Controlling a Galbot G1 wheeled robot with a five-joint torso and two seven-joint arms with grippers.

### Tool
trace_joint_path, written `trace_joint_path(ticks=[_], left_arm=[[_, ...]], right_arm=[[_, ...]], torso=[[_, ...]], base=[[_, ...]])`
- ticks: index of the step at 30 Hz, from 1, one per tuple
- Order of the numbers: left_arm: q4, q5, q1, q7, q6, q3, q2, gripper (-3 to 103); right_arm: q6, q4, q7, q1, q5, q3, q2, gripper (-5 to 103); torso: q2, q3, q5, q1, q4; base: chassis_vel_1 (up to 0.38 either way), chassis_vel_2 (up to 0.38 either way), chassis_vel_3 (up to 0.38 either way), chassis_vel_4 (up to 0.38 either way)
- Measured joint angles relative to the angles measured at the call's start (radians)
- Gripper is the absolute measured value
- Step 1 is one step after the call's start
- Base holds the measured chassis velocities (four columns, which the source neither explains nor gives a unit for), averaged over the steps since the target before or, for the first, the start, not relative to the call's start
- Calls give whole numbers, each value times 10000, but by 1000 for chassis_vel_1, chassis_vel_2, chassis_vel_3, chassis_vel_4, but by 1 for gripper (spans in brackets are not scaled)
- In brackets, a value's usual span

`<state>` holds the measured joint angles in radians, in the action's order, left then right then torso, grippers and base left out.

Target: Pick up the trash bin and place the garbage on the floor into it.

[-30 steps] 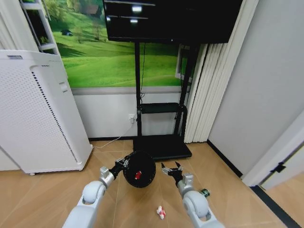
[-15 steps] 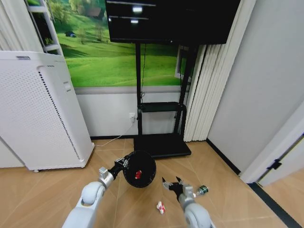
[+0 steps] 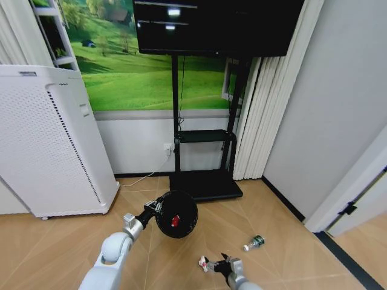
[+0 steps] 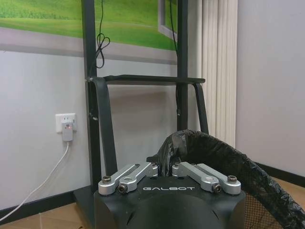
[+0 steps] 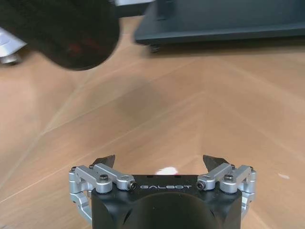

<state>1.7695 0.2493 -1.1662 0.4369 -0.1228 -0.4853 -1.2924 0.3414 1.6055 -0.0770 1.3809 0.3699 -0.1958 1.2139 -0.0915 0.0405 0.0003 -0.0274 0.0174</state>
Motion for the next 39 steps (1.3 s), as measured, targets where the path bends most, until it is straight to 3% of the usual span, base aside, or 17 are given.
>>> trace_joint_path(ticks=[3,4,5,9,11,14,21,39], left_arm=[[38,-6,-57,6,6,-14,1,7],[38,-6,-57,6,6,-14,1,7],[51,-6,-70,10,8,-23,4,7],[54,-6,-74,10,8,-26,5,7],[88,-5,-107,19,17,-52,14,7],[113,1,-147,33,25,-67,31,7],[181,37,-219,102,59,-122,70,7],[400,45,-425,35,145,-259,94,7]], right_arm=[[-58,-636,-1410,-624,-43,127,-221,100],[-58,-636,-1410,-624,-43,127,-221,100],[-153,-898,-1944,-845,-96,149,-340,100],[-203,-988,-2108,-914,-123,153,-370,100],[-476,-1433,-3043,-1241,-479,126,-485,100],[-641,-1838,-3553,-1435,-800,93,-484,100],[-1216,-3605,-3371,-2074,-1644,30,454,100],[-1782,-5268,-3157,-2506,-2203,-36,654,100]], torso=[[0,0,-2,0,1],[0,0,-2,0,1],[0,0,-3,-1,3],[-1,0,-3,0,4],[-1,0,-2,-1,3],[0,0,-3,0,3],[0,0,-2,-1,2],[-1,0,-2,-1,3]], base=[[0,0,0,0],[0,0,0,0],[0,0,0,0],[0,0,0,0],[0,0,0,0],[0,0,0,0],[0,0,0,0],[0,0,0,0]])
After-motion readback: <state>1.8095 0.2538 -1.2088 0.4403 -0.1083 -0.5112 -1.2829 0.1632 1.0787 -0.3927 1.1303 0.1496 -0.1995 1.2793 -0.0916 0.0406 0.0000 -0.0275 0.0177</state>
